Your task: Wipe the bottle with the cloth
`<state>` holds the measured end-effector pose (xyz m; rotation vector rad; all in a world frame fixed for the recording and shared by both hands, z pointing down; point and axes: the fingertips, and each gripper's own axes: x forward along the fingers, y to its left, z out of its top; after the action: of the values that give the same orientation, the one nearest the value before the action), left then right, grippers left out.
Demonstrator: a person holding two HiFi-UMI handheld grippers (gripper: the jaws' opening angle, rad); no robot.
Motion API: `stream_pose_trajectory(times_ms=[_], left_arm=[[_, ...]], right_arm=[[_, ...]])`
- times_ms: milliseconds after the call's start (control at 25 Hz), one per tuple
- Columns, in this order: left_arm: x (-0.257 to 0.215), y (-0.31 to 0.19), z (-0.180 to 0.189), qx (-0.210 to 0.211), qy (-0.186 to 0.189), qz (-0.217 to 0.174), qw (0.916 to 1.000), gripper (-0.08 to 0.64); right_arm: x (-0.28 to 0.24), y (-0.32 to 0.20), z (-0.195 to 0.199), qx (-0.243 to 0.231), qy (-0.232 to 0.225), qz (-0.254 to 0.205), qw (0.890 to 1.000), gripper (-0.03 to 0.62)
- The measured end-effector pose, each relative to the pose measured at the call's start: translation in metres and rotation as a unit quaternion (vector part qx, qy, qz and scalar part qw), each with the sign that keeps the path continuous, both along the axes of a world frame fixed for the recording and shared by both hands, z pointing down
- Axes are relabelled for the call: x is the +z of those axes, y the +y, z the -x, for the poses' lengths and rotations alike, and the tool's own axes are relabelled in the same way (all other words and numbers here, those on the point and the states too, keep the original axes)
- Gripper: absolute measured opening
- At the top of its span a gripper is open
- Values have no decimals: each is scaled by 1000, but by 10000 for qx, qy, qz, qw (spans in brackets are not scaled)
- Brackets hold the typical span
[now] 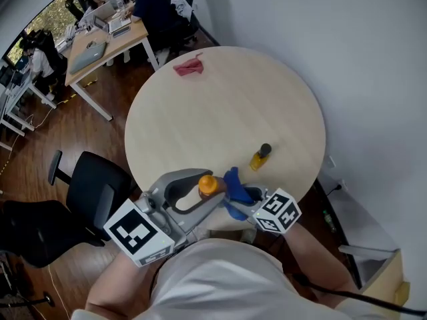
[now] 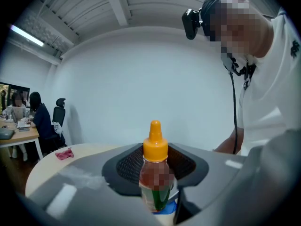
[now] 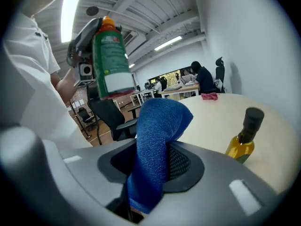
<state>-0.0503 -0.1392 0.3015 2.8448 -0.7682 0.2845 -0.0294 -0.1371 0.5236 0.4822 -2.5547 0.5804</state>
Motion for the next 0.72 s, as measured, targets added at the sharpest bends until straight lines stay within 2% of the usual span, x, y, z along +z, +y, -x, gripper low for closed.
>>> stream_pose_trajectory(times_ms=[80,280,560,720], left_arm=[[-1,-1,0,39,1,-43,10000,161],[12,-4,8,59,12,-87,9999,161],[24,-8,16,32,-24,-223,9997,161],[36,-17,19,0,37,-184,9998,161]], right_arm=[[1,-2,5,124,-86,227,9996,156],[-33,10,25,94,-547,363,9978,156],[-22,53,19,17,-331,717,9969,156],[-25,70,0,267,-302,704,9967,156]])
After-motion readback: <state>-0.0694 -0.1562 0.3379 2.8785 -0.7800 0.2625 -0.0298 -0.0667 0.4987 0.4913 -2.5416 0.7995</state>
